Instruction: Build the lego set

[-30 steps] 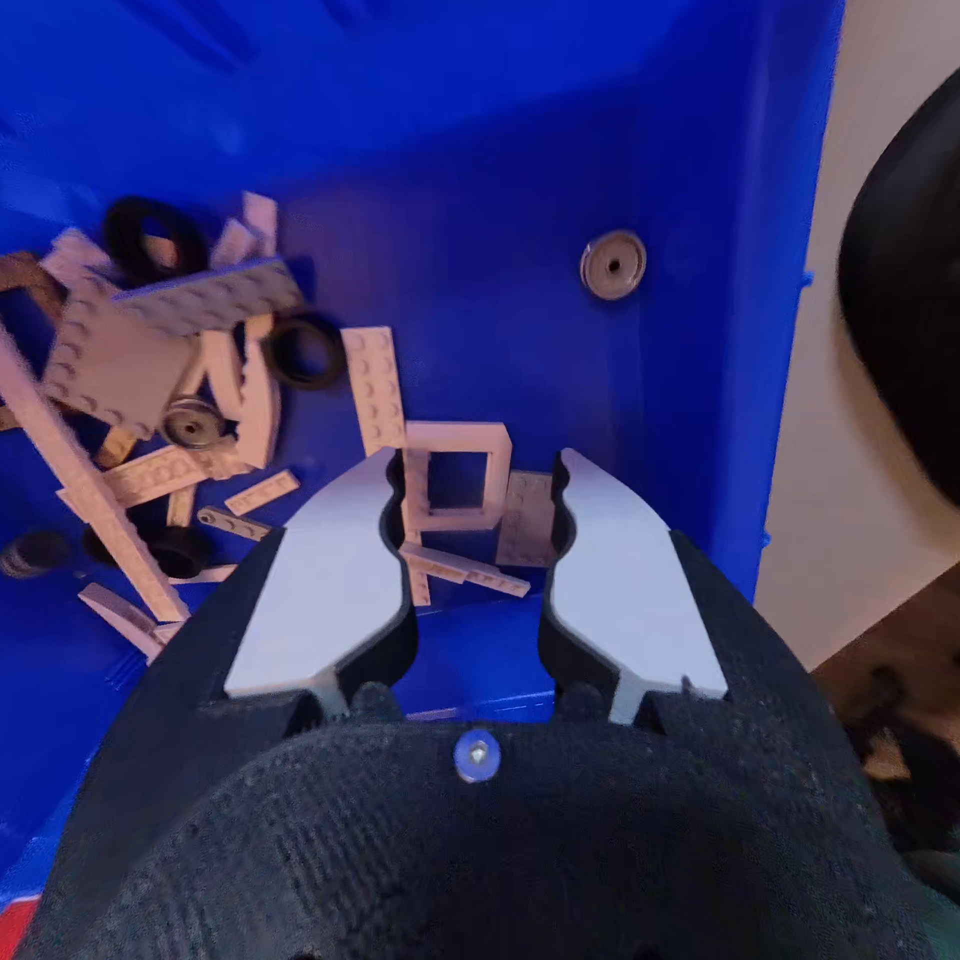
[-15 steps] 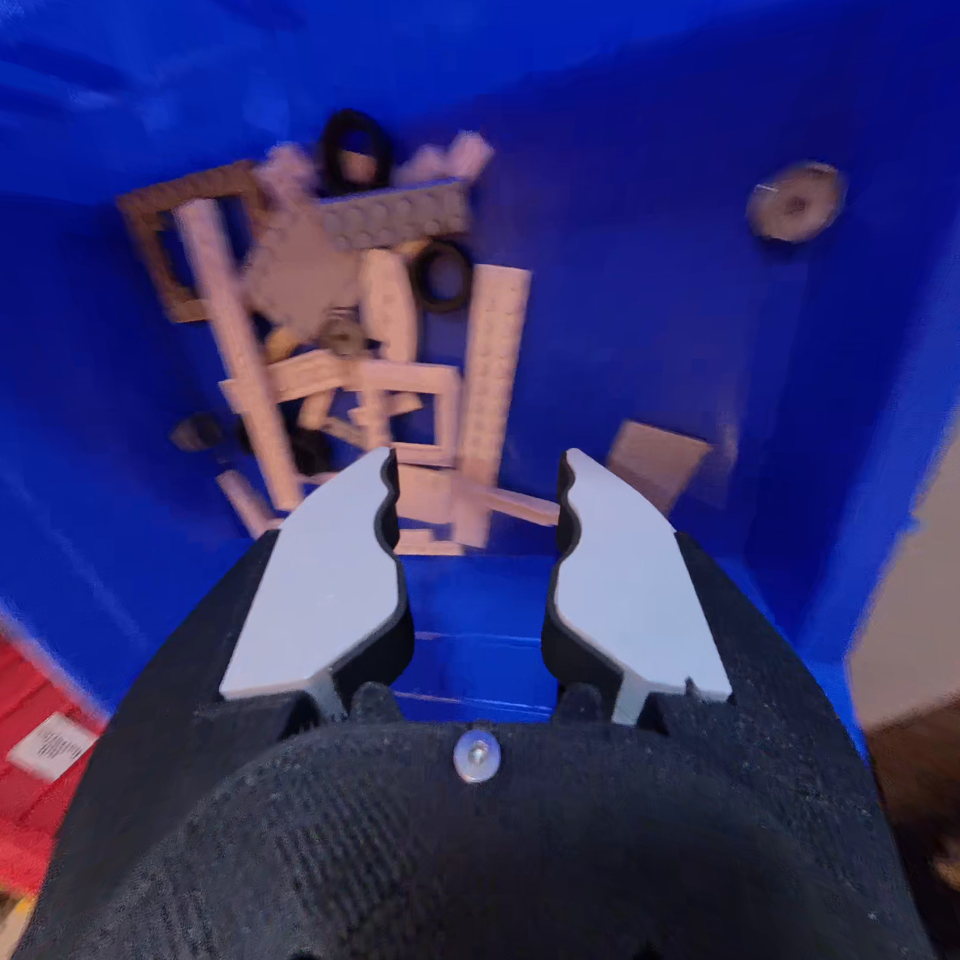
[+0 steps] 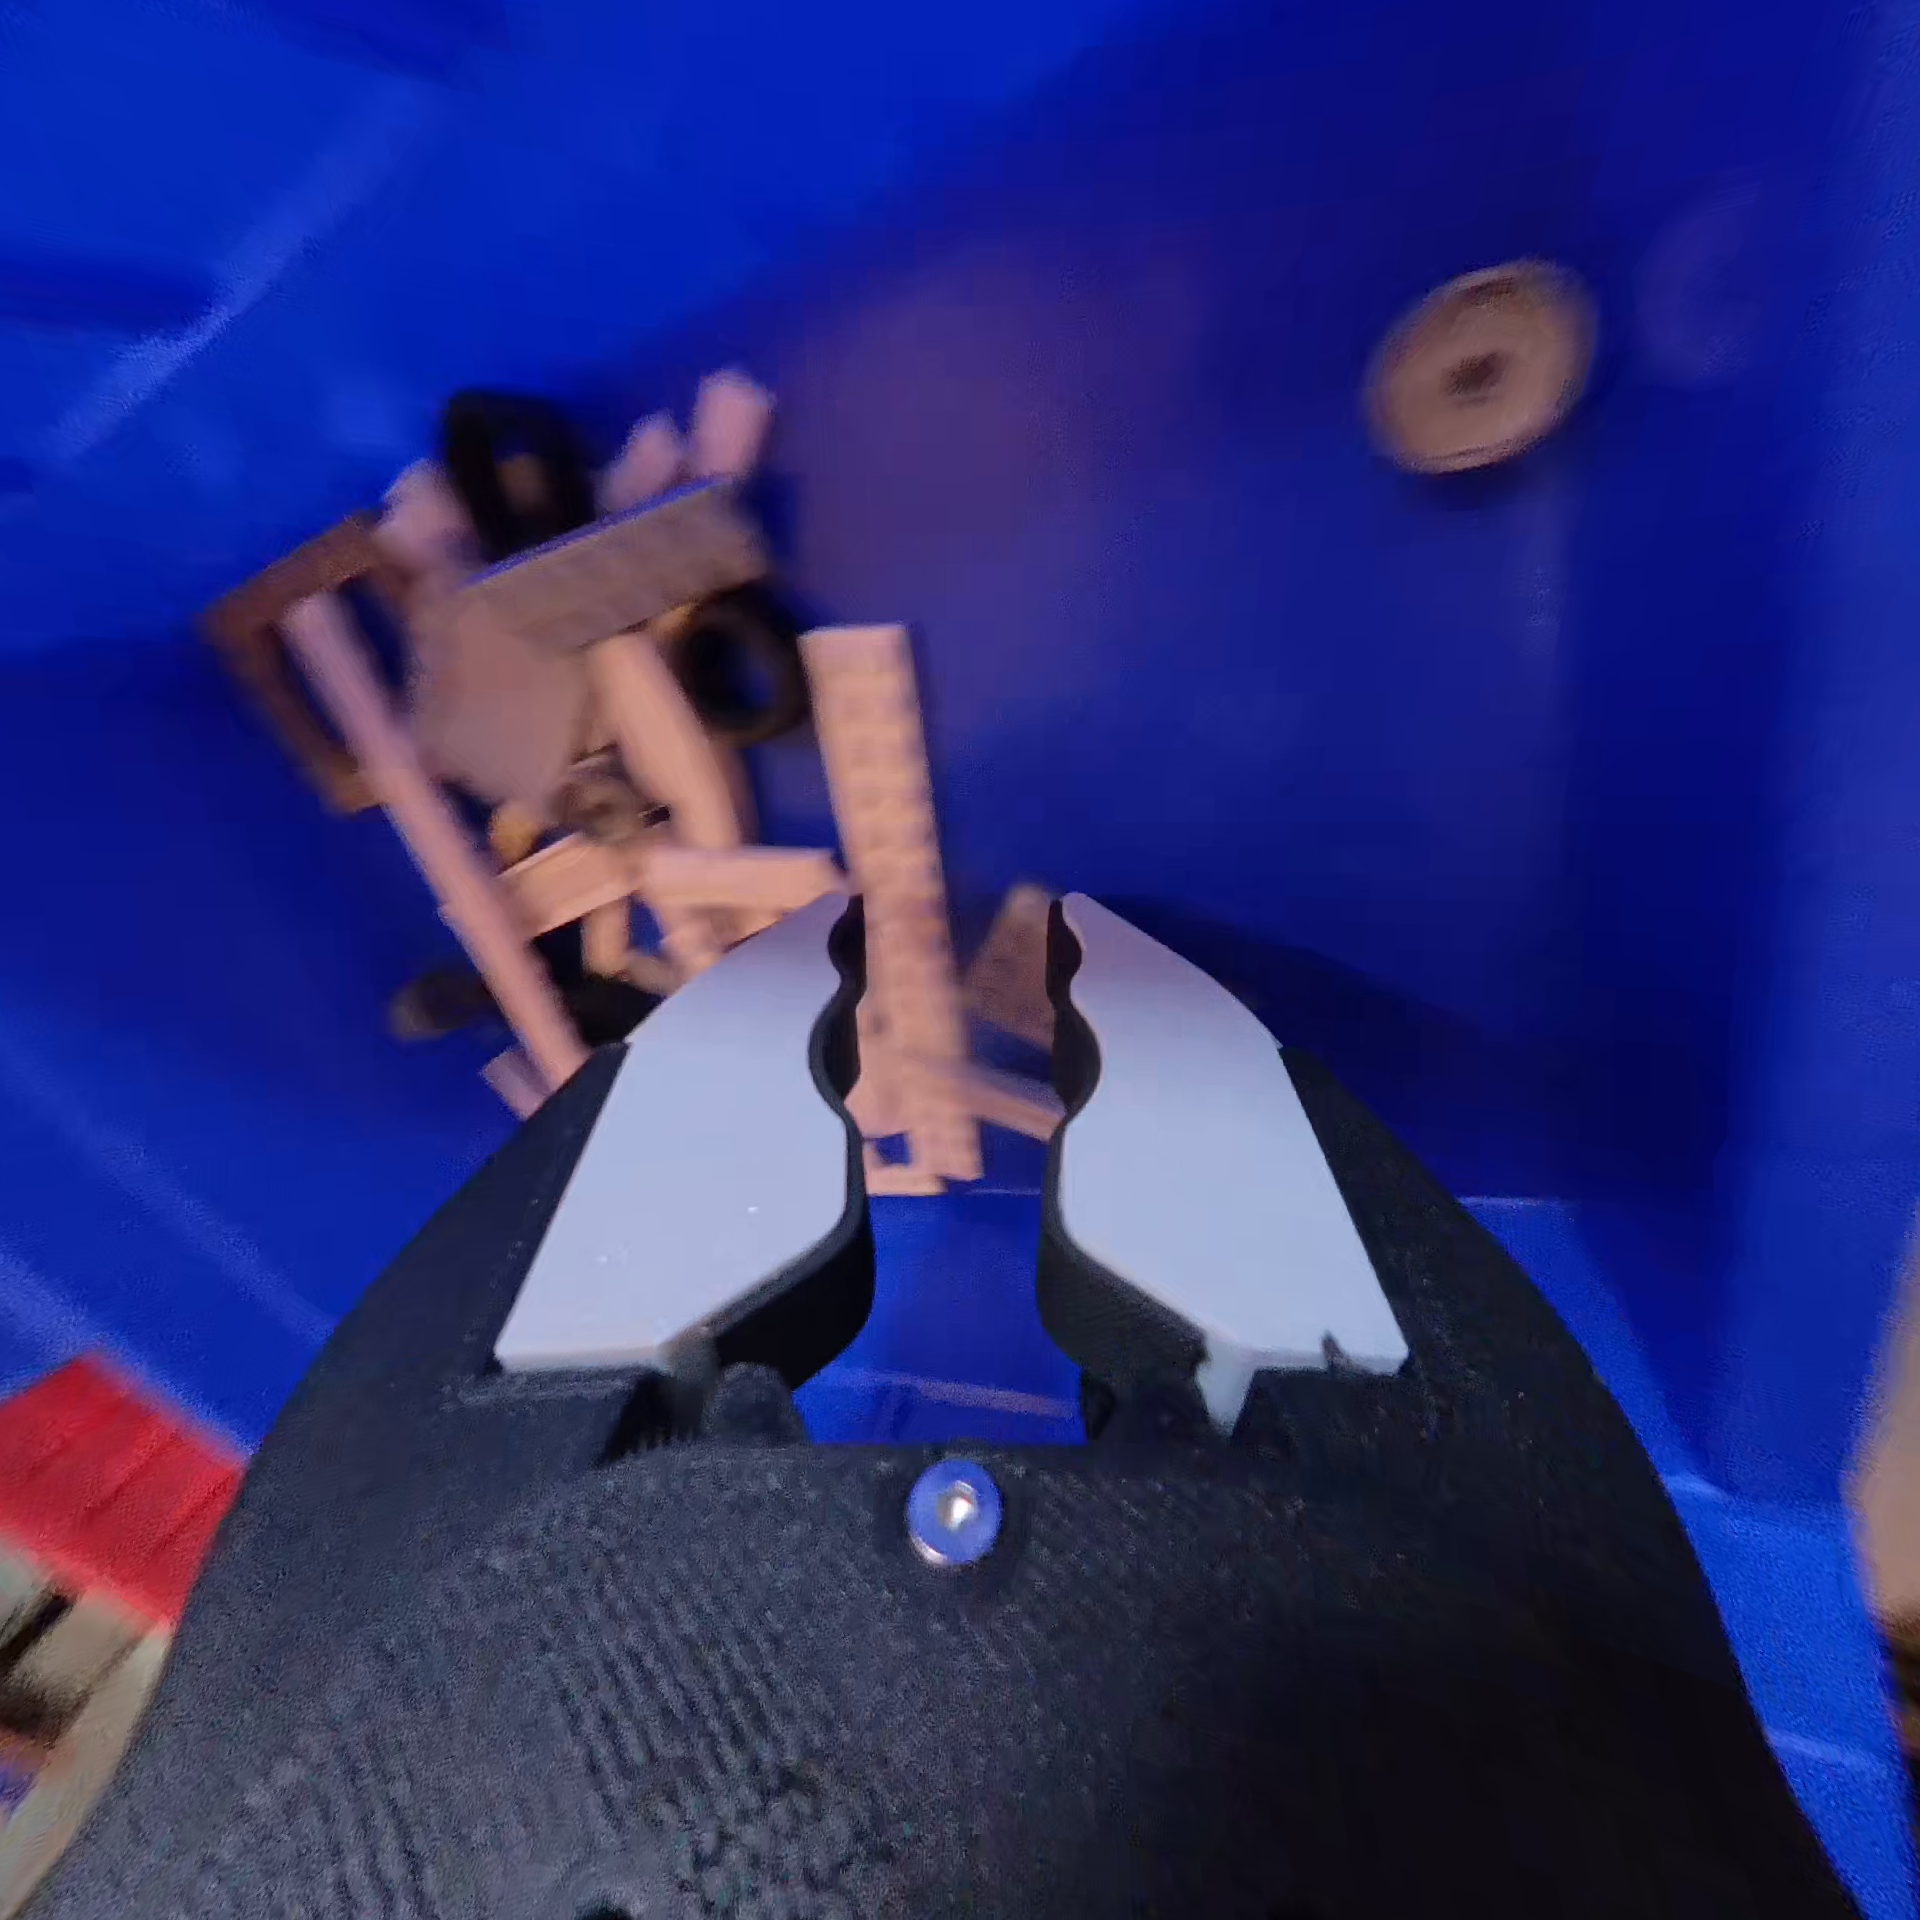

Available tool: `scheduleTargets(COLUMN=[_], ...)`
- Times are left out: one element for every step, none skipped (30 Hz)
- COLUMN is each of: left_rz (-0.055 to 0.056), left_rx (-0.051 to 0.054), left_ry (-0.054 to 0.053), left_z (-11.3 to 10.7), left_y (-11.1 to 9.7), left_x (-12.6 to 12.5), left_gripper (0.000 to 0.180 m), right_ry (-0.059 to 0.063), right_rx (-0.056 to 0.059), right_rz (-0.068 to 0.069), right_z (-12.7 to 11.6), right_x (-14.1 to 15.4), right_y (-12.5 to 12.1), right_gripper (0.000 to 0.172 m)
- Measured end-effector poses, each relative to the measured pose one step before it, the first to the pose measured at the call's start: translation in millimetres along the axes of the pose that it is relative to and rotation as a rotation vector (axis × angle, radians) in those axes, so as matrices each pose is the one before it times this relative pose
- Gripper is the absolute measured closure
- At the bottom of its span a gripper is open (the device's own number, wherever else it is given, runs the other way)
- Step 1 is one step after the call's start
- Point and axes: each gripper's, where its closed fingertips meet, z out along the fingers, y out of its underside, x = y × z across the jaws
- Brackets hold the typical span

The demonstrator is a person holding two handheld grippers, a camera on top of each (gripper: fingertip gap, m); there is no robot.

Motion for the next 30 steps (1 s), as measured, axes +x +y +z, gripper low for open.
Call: scheduleTargets(left_rz=[-0.0263,-0.0359,-0.0425,-0.044,-0.0376,-0.028,-0.0153,-0.0093,-0.0091,-0.0107,-0.0117,-0.0055,-0.0011,0.0008,0.0024,0.0042,0.0072,0.0112,0.0126,0.0145,0.0147,0.0112,0.0029,-0.0049,-0.004,-0.0202,-0.0058,0.0038,-0.0179,-0.0267], left_rx=[-0.0106,0.0144,0.0377,0.0481,0.04,0.0269,0.0151,0.0124,0.0104,0.0072,0.0029,0.0023,0.0063,0.0105,0.0094,0.0075,0.0108,0.0104,-0.0017,-0.0132,-0.0192,-0.019,-0.0114,-0.0105,-0.0143,0.0064,-0.0205,-0.0061,0.0238,0.0303], left_ry=[-0.0752,-0.0706,-0.0305,0.0005,0.0047,0.0007,0.0076,0.0109,0.0202,0.0261,0.0215,0.0235,0.0342,0.0395,0.0465,0.0555,0.035,0.0173,0.0195,0.0275,0.0165,0.0088,0.0229,0.0095,-0.0176,-0.0406,-0.1083,-0.0596,0.0094,0.0338], left_z=[-0.67,-2.58,-4.62,-5.88,-5.92,-5.29,-4.02,-2.58,-1.04,0.22,1.14,1.97,2.59,3.14,3.39,2.81,2.43,2.68,3.54,4.22,4.28,4.04,3.88,3.7,2.42,-1.53,-3.03,-3.54,-4.83,-5.92], left_y=[4.65,0.89,-2.82,-5.05,-4.45,-2.48,-0.75,-0.27,0.01,0.13,0.25,0.12,-0.83,-2.39,-3.08,-3.7,-4.75,-4.85,-2.93,-0.66,0.98,1.46,0.93,0.92,1.72,-1.35,2.83,2.01,-2.04,-3.27], left_x=[-15.33,-14.45,-8.52,-3.5,-2.15,-2.14,-0.44,0.7,2.56,4.0,3.58,4.37,6.27,7.34,8.76,10.73,8.18,5.51,5.44,5.9,3.47,1.32,2.66,0.15,-4.21,-8.12,-17.63,-10.04,0.51,4.85], left_gripper=[0.147,0.152,0.159,0.162,0.162,0.162,0.161,0.16,0.158,0.156,0.154,0.151,0.147,0.144,0.139,0.134,0.133,0.132,0.132,0.131,0.13,0.129,0.128,0.13,0.134,0.145,0.154,0.152,0.151,0.15], right_ry=[0.0007,0.001,0.0003,0.0003,0.0004,-0.0004,-0.0007,-0.001,-0.0014,-0.0013,-0.0004,0.0002,0.0002,0.0005,0.0006,0.0009,0.0013,0.0008,-0.0003,-0.001,-0.0003,0.0003,0.0002,0.0007,0.0011,0.001,0.001,0.0011,0.0007,0.0006], right_rx=[-0.0015,-0.0011,-0.0003,-0.0005,-0.0004,-0.0003,-0.0009,-0.0016,-0.0014,-0.001,-0.0005,0.0006,0.0014,0.0013,0.0007,-0.0003,-0.0005,-0.0005,-0.0003,-0.0012,-0.0014,-0.0007,0.0,0.0002,0.0003,0.0009,0.0012,0.0008,0.0,0.0005], right_rz=[-0.0015,-0.0013,-0.0003,0.0008,0.0012,0.0013,0.0009,-0.0001,-0.0007,-0.0012,-0.0014,-0.0008,0.0004,0.0007,0.0,-0.0006,-0.0009,0.0004,0.0018,0.0016,-0.0007,-0.0014,0.0002,0.0013,0.0011,0.0008,0.0004,0.0003,0.0007,0.0005], right_z=[0.01,-0.03,0.01,0.04,0.26,0.29,0.3,0.48,0.33,0.2,0.0,-0.21,-0.17,-0.17,-0.12,-0.18,-0.05,-0.01,0.13,0.38,0.2,0.03,0.03,-0.16,-0.26,-0.22,-0.27,-0.26,-0.2,-0.16], right_x=[0.03,-0.04,-0.07,0.16,0.3,0.19,0.05,-0.22,-0.5,-0.51,-0.4,-0.15,-0.02,0.1,0.11,-0.03,0.01,0.08,0.01,0.01,-0.1,0.0,0.01,0.3,0.39,0.41,0.35,0.36,0.34,0.34], right_y=[0.06,-0.08,-0.08,0.04,0.18,0.27,0.33,0.46,0.26,0.15,0.05,-0.22,-0.31,-0.41,-0.36,-0.23,-0.03,0.16,0.31,0.23,0.2,0.17,0.1,0.13,0.05,-0.03,-0.15,-0.01,0.06,0.0], right_gripper=[0.14,0.14,0.14,0.14,0.14,0.14,0.14,0.14,0.14,0.14,0.14,0.14,0.14,0.14,0.14,0.14,0.14,0.14,0.14,0.14,0.14,0.14,0.14,0.14,0.14,0.14,0.14,0.14,0.14,0.14])
